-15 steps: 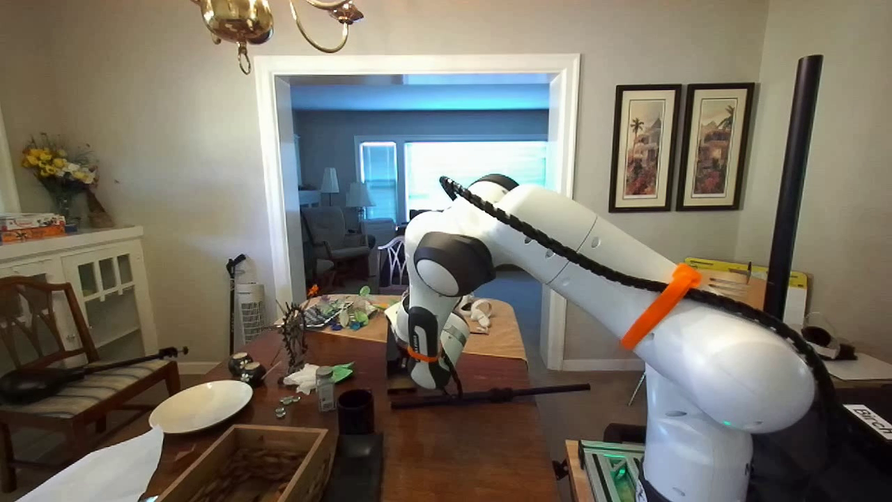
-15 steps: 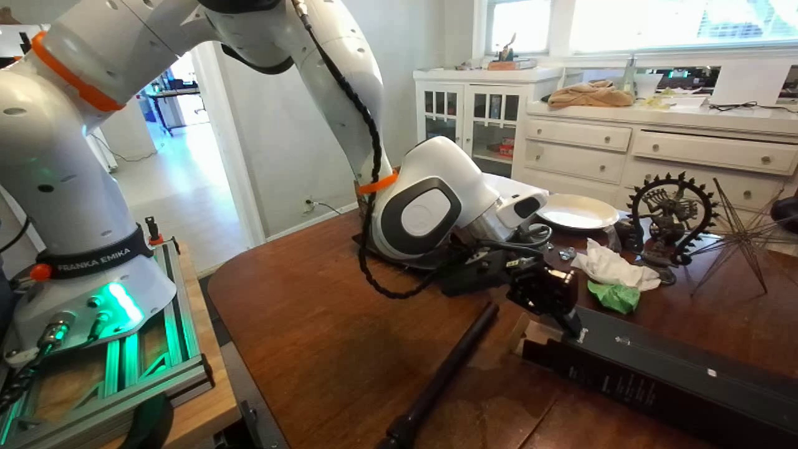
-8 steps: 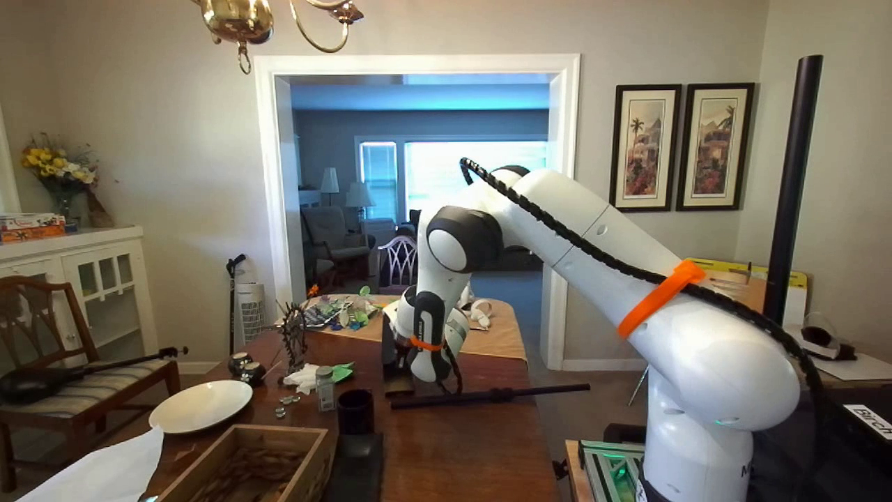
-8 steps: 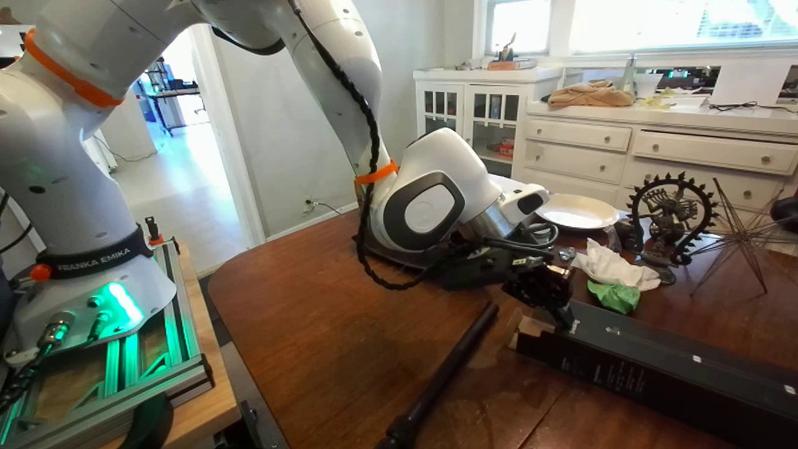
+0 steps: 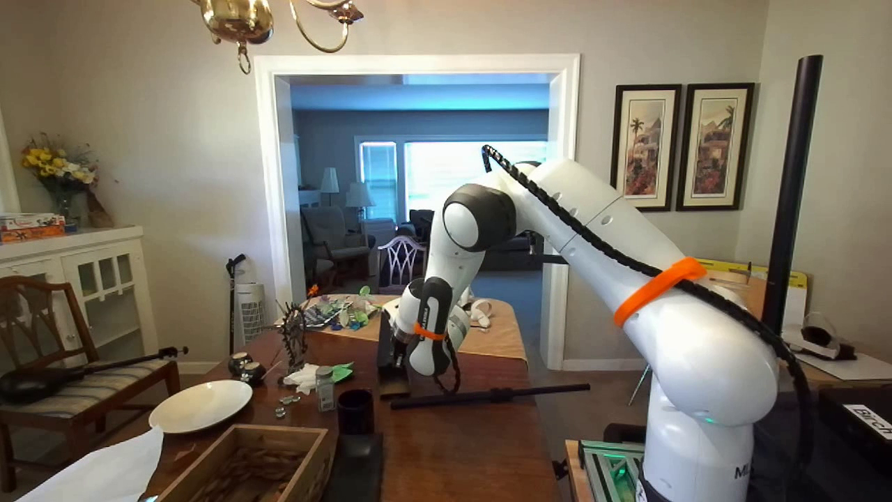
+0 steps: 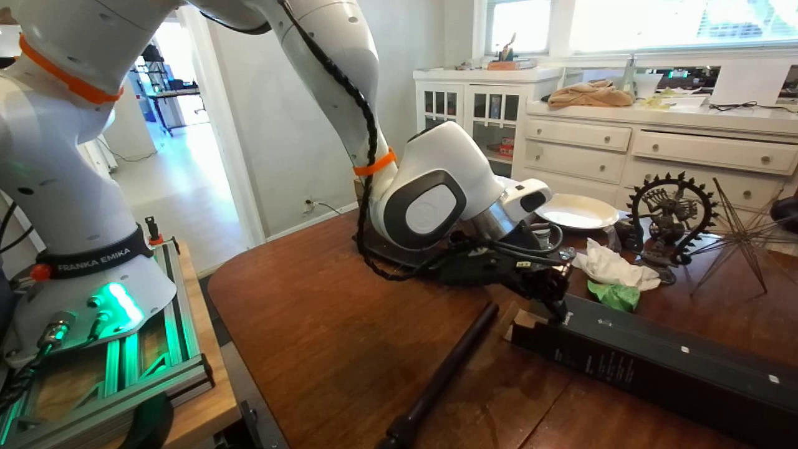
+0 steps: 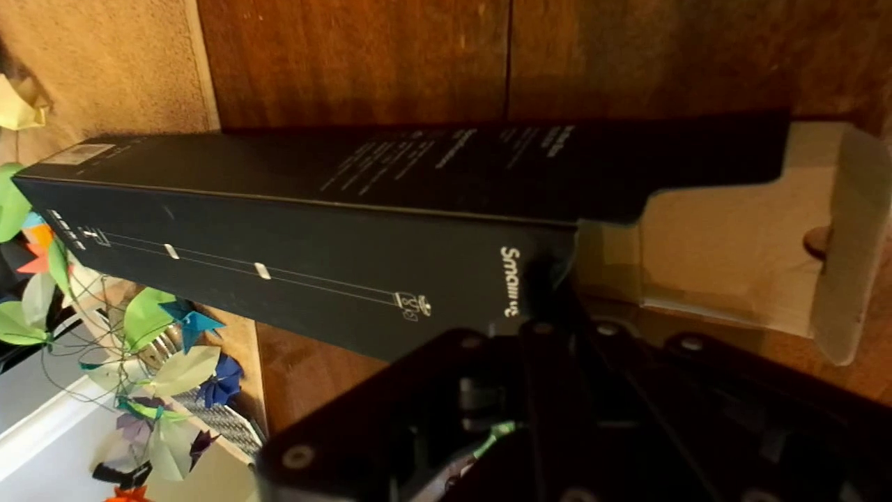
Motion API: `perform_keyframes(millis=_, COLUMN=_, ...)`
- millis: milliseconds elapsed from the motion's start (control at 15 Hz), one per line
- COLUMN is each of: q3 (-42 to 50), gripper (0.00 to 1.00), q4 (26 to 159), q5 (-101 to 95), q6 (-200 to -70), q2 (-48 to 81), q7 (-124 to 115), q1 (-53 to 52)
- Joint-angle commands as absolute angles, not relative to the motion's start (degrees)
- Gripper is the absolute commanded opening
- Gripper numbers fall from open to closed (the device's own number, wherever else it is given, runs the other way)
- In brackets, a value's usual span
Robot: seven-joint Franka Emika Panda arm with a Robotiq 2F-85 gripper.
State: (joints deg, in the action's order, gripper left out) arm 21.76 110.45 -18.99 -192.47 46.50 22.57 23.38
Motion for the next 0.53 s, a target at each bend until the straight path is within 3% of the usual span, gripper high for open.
perform_keyframes(millis=0, q3=18.27, gripper=0.01, q4=111.69, q5=-20.96, q6=-192.49, q2=45.30, q7=23.09, q1=26.40)
perform_keyframes(millis=467, q3=16.67, gripper=0.01, q4=111.08, q5=-21.05, q6=-194.97, q2=45.79, q7=23.14, q1=28.11)
